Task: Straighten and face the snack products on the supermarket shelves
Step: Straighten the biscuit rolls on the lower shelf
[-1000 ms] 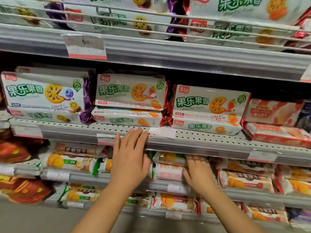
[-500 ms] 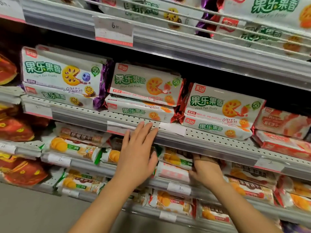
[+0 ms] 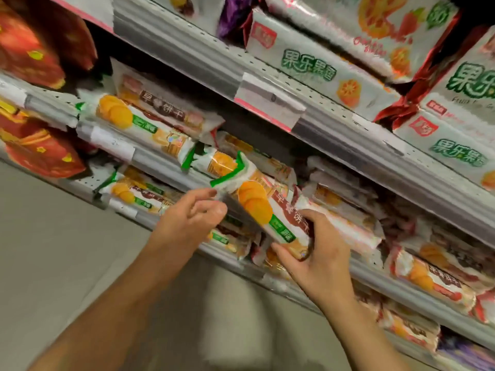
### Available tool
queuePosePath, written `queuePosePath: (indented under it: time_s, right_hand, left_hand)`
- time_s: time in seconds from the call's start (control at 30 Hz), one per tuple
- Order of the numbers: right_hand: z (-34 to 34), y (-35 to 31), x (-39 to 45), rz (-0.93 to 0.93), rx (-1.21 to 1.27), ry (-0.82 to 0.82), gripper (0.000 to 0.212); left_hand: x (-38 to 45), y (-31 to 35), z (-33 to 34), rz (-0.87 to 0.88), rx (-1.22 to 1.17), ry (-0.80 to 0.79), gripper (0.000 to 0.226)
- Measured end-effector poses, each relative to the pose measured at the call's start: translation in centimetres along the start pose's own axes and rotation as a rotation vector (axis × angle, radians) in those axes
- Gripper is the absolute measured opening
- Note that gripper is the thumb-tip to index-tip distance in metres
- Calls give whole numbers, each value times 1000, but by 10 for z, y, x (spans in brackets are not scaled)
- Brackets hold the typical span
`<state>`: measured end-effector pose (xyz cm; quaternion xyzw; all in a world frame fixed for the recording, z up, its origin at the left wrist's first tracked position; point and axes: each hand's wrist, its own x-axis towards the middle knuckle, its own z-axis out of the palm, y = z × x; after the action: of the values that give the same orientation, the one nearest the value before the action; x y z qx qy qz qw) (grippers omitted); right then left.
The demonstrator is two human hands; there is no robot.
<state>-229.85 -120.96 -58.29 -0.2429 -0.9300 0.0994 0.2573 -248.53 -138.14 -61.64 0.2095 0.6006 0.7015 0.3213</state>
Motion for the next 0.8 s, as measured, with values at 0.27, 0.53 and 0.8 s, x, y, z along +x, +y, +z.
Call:
queuePosePath:
  time_s: [0.27, 0.53, 0.8]
  right_hand:
    - [49, -49, 23, -221, -25, 47, 65]
    - [76, -86, 43, -279, 97, -128, 66]
    - [74, -115, 99, -339, 103, 19, 51]
  left_hand:
    - [4, -8, 11, -63, -414, -152, 67]
    - [15, 3, -28, -148, -483, 120, 65]
    - [22, 18, -40, 8, -380, 333, 51]
